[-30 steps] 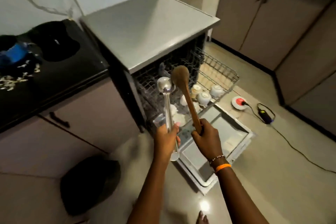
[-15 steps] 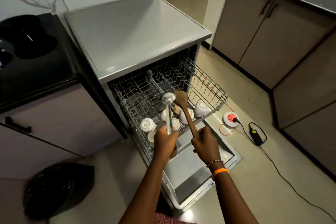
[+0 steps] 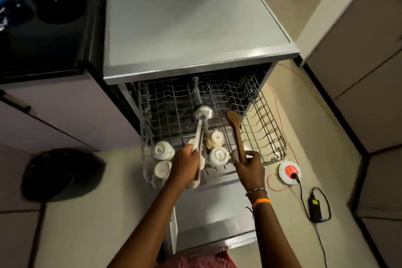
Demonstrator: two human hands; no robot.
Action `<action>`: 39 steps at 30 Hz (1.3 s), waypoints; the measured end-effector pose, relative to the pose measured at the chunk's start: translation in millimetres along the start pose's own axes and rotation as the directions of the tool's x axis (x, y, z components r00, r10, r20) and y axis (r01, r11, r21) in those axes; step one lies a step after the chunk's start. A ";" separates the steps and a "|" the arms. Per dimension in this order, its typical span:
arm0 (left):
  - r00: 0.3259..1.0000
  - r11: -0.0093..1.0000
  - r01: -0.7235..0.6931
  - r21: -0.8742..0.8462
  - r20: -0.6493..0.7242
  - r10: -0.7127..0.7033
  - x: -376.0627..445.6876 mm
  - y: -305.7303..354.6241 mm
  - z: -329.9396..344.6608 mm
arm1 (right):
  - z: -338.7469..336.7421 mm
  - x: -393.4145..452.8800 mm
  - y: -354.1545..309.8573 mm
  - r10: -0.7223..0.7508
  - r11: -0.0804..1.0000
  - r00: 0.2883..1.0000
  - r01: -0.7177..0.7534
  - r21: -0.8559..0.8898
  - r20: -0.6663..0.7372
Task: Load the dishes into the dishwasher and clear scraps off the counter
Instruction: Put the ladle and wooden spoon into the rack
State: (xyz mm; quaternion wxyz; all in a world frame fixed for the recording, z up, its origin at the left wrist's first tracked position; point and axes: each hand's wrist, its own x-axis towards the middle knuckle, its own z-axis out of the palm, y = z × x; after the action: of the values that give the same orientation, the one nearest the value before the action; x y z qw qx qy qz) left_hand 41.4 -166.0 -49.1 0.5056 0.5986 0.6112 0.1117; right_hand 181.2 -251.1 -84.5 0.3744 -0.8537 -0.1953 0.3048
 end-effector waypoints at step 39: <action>0.977 0.913 0.210 -0.349 0.100 -0.187 123.6 49.0 120.5 | 28.7 173.0 -6.1 -0.068 0.941 0.855 -0.117 0.319 0.514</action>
State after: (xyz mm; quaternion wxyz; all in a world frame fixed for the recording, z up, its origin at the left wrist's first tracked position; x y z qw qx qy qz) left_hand 190.5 -105.4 -128.5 0.6343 0.4347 0.6215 0.1497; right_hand 289.1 -135.2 -160.0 0.4452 -0.6651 -0.2225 0.5568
